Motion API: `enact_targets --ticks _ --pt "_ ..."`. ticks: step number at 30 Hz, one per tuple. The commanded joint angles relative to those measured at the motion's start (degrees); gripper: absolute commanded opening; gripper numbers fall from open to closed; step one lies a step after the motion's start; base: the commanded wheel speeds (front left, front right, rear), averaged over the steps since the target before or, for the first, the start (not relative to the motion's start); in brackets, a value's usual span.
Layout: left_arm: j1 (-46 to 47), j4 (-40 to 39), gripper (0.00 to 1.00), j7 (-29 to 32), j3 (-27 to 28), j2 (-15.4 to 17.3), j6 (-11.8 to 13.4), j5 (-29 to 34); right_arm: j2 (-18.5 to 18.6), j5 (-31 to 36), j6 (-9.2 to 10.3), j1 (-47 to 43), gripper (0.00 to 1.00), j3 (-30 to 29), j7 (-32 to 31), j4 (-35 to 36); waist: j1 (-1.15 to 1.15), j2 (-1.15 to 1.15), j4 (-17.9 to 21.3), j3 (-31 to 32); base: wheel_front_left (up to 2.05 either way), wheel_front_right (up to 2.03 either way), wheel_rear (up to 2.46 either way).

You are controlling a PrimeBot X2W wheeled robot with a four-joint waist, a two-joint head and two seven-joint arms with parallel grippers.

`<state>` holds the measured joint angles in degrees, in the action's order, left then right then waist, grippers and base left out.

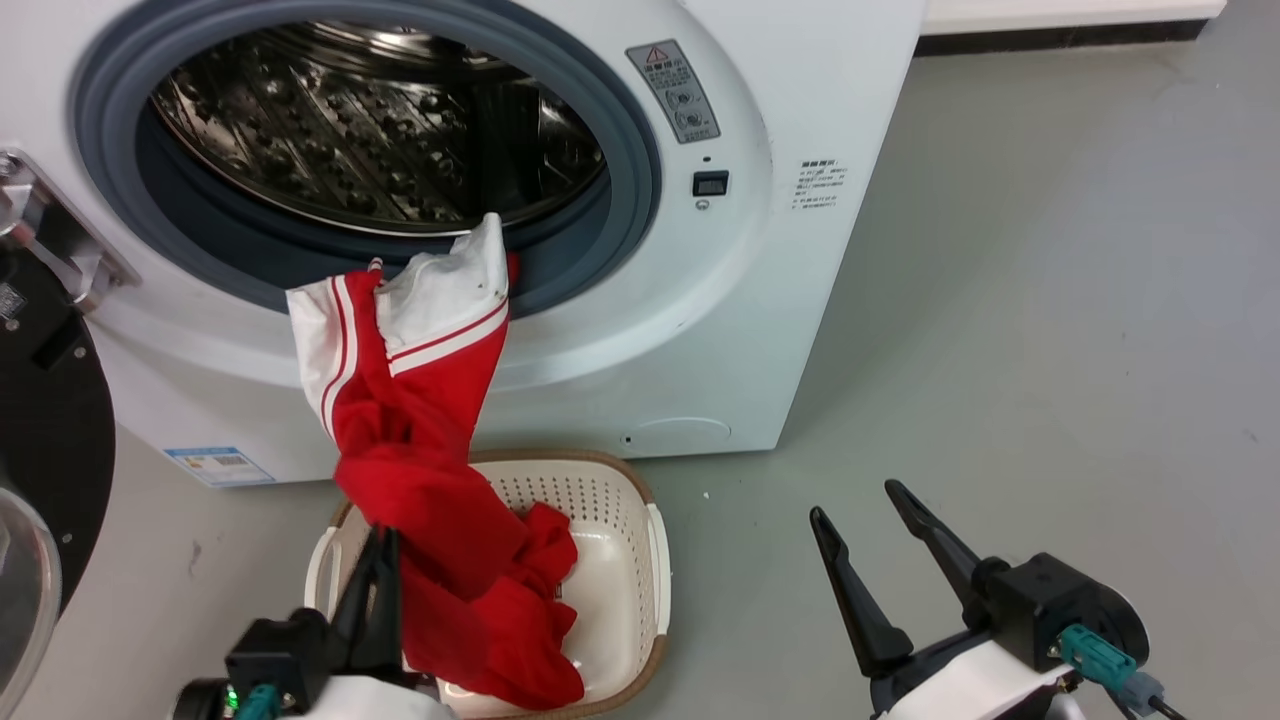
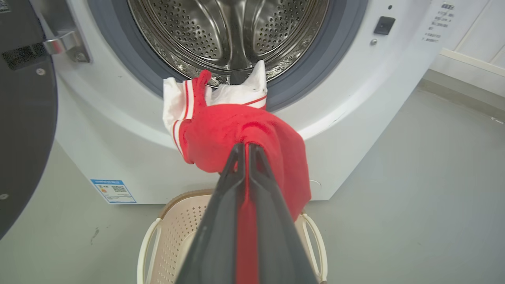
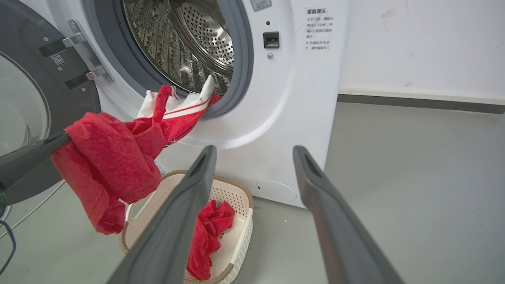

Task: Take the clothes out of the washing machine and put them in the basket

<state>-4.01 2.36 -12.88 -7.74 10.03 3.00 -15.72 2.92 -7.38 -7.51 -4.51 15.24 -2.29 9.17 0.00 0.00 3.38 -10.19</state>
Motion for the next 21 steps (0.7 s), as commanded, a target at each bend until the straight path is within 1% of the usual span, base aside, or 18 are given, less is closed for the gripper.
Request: enact_targets --ticks 1,6,11,17,21 --pt "-0.3 1.0 0.00 -0.4 -0.5 -0.4 -0.5 -0.1 -0.1 0.6 0.04 1.2 1.00 -0.2 0.2 0.4 0.00 0.00 -0.2 -1.6 0.00 0.00 0.00" --pt "2.3 4.7 0.00 -1.3 -0.9 -0.2 -1.8 0.0 -0.1 1.1 0.04 2.8 1.00 0.0 0.1 1.1 0.00 0.00 -0.4 -5.9 0.00 0.00 0.00" --pt "5.6 10.4 0.00 -2.0 -0.9 -0.5 -3.1 -0.5 -0.1 1.4 0.04 4.8 1.00 0.1 0.3 1.4 0.00 0.00 0.2 -10.6 0.00 0.00 0.00" --pt "10.2 16.8 0.00 -2.4 0.3 -0.9 -4.4 -0.6 -0.1 1.5 0.04 7.2 1.00 0.2 1.0 1.6 0.00 0.00 1.5 -16.6 0.00 0.00 0.00" --pt "13.5 19.5 0.00 -2.4 1.9 -1.1 -5.4 0.3 -0.1 1.5 0.04 8.9 1.00 0.2 1.5 2.0 0.00 0.00 2.5 -20.7 0.00 0.00 0.00"
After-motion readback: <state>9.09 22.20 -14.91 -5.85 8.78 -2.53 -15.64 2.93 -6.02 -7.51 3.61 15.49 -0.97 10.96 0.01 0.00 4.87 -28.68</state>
